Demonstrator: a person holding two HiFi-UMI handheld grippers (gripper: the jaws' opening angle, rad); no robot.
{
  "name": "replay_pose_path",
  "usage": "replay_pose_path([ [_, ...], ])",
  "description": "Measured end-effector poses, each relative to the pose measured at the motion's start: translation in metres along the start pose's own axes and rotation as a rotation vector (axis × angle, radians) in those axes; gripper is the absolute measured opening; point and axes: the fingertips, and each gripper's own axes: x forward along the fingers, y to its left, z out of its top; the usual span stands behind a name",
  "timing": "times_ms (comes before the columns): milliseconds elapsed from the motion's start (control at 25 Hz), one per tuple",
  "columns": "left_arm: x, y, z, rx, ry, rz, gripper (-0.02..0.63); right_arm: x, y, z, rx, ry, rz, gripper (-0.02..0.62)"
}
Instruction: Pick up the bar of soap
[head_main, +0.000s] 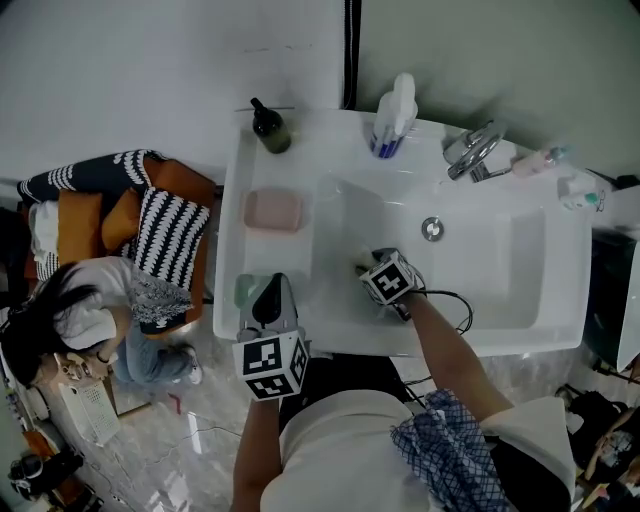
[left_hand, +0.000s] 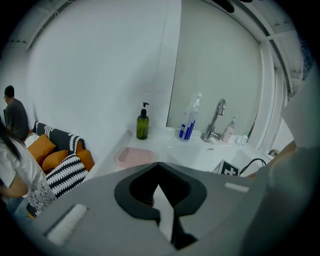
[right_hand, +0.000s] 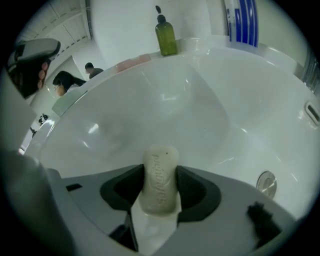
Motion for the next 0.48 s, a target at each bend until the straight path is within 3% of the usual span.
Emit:
replay_pose_path([
  [240, -0.004, 0.004, 0.002, -0.005, -0.008, 0.012, 0.008, -0.005, 0.003, 0.005, 0.077, -0.05, 0.039, 0.229],
  [480, -0.004, -0.001, 0.0, -0.006, -0.01, 0.0, 0.009, -0.032, -0.002, 0.029, 0.053, -0.156, 0.019, 0.256],
])
